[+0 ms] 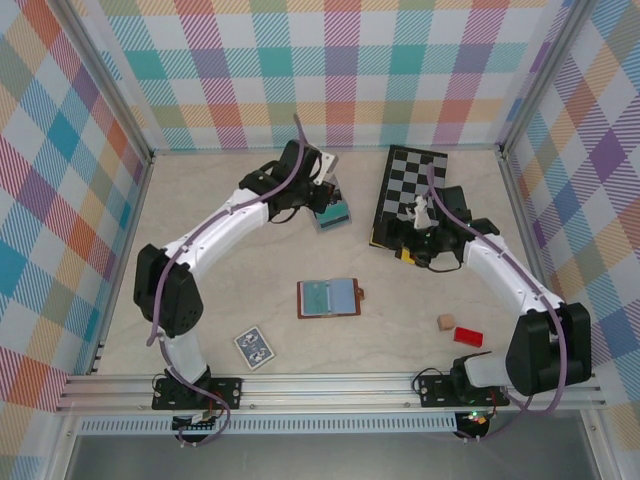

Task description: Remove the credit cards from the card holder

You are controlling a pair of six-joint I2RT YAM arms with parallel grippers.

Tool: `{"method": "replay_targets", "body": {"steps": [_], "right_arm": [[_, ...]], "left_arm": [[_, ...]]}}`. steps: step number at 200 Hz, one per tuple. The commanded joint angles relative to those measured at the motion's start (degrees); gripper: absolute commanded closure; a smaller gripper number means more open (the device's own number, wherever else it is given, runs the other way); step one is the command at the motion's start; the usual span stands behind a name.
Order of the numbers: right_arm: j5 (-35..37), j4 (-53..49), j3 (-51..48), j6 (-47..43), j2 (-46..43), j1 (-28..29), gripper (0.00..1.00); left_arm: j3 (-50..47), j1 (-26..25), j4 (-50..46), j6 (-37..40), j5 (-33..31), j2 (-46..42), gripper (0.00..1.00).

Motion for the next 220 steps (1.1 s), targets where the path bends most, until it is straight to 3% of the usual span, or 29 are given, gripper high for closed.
{"method": "replay_targets", "body": {"steps": [1, 32, 66, 110, 220], "right_arm": [[1.9, -3.1, 0.9, -1.8, -1.1, -0.4, 0.00], [2.0, -4.3, 1.3, -1.6, -1.2, -0.5, 0.00], [2.9, -5.5, 1.9, -1.5, -1.6, -0.4, 0.00], [1.9, -4.8, 2.0, -0.9, -0.4, -0.5, 0.00], [1.8, -5.0, 2.1, -1.3, -0.9, -0.4, 0.00]], "left_arm": [[6.2, 2.3, -0.7, 14.9, 2.7, 3.7, 1.00], [13.9, 5.2, -2.4, 23.8, 6.8, 11.4, 1.00], [26.7, 8.3, -10.0, 28.2, 14.4, 19.6, 1.00], [40.1, 8.7, -16.6, 31.2, 13.1, 29.1, 1.00], [40.0, 8.7, -15.9, 36.7, 8.3, 34.5, 1.00]]}}
